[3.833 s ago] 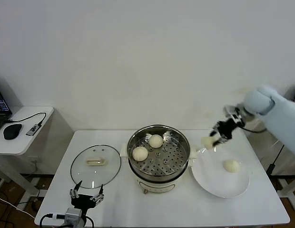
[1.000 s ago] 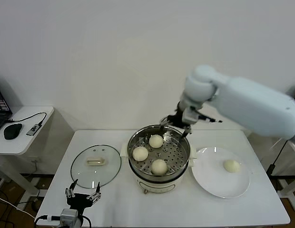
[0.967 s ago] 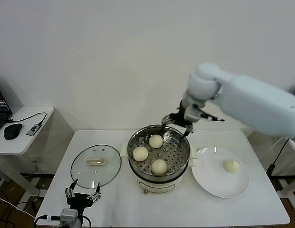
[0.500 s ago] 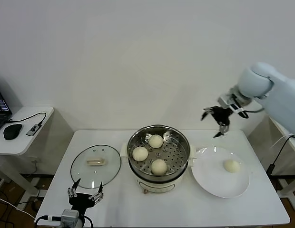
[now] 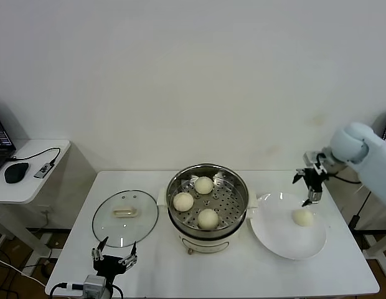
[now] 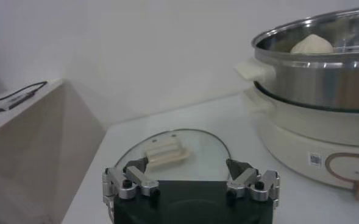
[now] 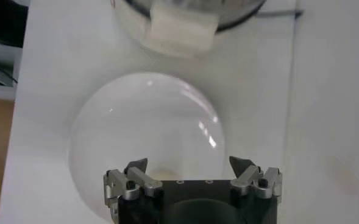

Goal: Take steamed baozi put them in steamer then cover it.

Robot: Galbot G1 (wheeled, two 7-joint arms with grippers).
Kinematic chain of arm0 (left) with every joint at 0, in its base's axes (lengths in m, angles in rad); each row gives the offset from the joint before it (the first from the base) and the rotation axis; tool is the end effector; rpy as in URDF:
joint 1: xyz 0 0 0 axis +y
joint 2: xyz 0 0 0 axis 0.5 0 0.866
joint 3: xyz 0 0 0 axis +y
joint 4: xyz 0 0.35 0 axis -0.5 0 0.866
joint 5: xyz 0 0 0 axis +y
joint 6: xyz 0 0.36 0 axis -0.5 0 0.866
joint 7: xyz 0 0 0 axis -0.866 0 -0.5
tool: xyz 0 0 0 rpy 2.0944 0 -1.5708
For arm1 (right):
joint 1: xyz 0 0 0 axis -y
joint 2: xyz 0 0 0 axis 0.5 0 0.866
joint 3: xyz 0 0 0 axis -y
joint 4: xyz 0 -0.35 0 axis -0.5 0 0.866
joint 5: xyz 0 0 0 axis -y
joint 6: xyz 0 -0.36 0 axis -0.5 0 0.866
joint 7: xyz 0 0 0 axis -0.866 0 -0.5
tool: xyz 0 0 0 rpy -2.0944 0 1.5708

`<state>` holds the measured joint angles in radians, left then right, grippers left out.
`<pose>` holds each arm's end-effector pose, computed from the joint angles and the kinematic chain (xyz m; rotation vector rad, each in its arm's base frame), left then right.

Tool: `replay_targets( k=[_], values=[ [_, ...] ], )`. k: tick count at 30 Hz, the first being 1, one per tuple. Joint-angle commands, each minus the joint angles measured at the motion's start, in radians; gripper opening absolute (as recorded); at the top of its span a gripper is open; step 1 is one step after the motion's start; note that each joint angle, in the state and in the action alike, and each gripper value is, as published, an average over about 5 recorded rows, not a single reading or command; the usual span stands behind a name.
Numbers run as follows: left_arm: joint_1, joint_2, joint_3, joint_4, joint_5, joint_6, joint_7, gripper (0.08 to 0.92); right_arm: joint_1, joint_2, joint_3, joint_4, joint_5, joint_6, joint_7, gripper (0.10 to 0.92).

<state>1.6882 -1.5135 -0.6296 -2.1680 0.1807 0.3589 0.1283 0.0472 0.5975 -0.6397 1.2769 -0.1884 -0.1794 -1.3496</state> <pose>0.1502 0.0399 -0.2936 -0.0344 -2.7019 -0.3457 0.5222 -0.1976 -0.1158 1.2340 -1.3174 1.3384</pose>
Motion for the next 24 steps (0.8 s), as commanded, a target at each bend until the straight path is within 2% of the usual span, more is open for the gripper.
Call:
replay_targets(
  k=[1, 24],
  values=[
    [-0.001, 0.003, -0.005, 0.031, 0.000, 0.001, 0.001, 0.823, -0.111, 0.063, 0.059, -0.110, -0.120, 0.020, 0.015, 0.823],
    [-0.011, -0.001, -0.009, 0.056, 0.006, 0.003, 0.003, 0.823, -0.165, 0.122, 0.097, -0.227, -0.225, 0.070, 0.094, 0.823]
  ],
)
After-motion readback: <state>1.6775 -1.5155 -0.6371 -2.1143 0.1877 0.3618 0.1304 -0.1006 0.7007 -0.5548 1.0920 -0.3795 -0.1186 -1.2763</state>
